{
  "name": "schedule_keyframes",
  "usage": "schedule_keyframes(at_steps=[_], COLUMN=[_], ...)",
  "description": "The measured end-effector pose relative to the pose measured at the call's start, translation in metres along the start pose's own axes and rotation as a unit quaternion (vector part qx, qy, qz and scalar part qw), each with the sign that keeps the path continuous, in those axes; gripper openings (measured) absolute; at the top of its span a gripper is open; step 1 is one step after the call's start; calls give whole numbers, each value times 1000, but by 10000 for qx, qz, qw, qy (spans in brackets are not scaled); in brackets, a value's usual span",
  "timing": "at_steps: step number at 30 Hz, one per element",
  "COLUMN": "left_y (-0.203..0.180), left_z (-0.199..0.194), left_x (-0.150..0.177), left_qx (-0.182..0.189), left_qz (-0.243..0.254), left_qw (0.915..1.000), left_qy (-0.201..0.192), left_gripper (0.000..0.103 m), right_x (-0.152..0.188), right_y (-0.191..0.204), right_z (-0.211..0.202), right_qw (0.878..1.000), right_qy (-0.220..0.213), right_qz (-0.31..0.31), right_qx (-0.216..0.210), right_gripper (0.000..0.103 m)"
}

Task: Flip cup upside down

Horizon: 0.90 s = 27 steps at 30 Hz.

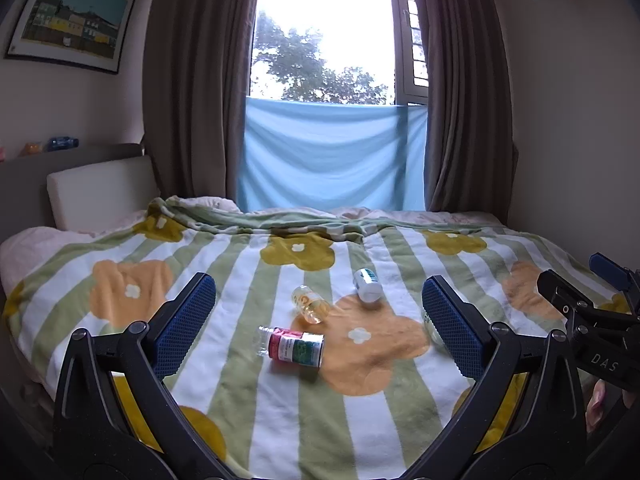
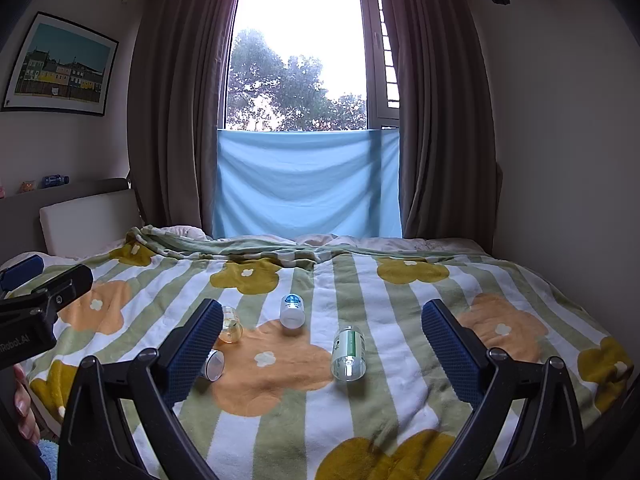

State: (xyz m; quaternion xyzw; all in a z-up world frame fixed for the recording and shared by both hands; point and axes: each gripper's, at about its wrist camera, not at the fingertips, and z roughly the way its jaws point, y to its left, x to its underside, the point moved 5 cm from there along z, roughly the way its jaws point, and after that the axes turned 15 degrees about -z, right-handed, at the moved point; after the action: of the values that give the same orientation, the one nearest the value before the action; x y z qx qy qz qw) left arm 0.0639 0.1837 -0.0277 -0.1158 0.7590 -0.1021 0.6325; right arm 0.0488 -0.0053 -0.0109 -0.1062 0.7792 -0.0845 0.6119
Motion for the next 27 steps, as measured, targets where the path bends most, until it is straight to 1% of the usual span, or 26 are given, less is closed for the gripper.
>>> schedule_keyframes(at_steps=[23, 27], left_y=[-1, 1], left_z=[2, 5], left_x=[6, 11], left_qx=[26, 45], left_qz=[-41, -72], left_qw=[10000, 9999], left_qy=[55, 101], left_gripper=[103, 103], right_x=[0, 3], right_y=[0, 2], right_z=[0, 4], right_qw=[10000, 10000], right_qy=[3, -6], right_qz=[1, 2], right_qx=[-18, -23], right_gripper=[99, 99])
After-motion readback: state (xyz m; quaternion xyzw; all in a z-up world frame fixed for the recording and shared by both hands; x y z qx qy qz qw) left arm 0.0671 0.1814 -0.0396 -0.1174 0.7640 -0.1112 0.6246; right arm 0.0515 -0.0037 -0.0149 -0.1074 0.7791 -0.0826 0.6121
